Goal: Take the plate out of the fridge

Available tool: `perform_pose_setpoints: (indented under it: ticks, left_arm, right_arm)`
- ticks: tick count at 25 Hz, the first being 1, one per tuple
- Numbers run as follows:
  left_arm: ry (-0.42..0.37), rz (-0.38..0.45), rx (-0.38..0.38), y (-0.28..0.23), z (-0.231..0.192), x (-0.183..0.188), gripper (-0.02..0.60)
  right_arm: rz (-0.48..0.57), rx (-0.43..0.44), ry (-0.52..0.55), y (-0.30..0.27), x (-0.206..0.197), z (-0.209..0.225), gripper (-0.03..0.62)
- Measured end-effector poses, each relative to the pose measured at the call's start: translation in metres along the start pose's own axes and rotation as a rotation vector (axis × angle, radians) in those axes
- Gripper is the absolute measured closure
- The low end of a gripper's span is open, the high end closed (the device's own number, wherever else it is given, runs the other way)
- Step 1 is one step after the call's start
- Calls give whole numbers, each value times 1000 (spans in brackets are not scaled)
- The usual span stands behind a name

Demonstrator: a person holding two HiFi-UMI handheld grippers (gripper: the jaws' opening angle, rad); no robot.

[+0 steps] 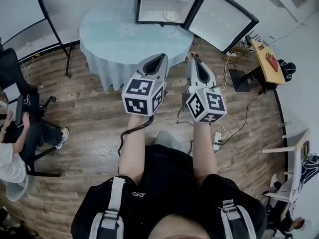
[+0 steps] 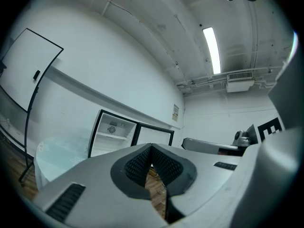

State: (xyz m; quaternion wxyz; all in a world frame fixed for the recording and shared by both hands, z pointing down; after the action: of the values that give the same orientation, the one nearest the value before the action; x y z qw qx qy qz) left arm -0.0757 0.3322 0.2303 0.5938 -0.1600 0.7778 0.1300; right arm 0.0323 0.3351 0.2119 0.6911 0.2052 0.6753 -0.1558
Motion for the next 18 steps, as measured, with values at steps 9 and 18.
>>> perform_pose_setpoints:
  ticks: [9,18]
  left_arm:
    - [56,-71,-1,-31,-8,-31,569]
    - [81,-219,67,-94,-48,-80,569]
  right_arm:
    - [-70,-11,-82,-18,-43,31,591]
    - [-141,2,-179,-80,-96,71,591]
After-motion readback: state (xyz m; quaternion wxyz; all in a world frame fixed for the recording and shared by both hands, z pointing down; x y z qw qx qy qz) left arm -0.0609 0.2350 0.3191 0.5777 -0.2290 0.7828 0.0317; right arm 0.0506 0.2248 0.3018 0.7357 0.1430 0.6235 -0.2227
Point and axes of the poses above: the fingertips, and each gripper's own axes: y backward along the fingers, z to its right, x out of its top, the point moved 2 cm from there along y, backward along the fingers, and after that the axes turned 6 degrees about x, right-handed, at the moved point
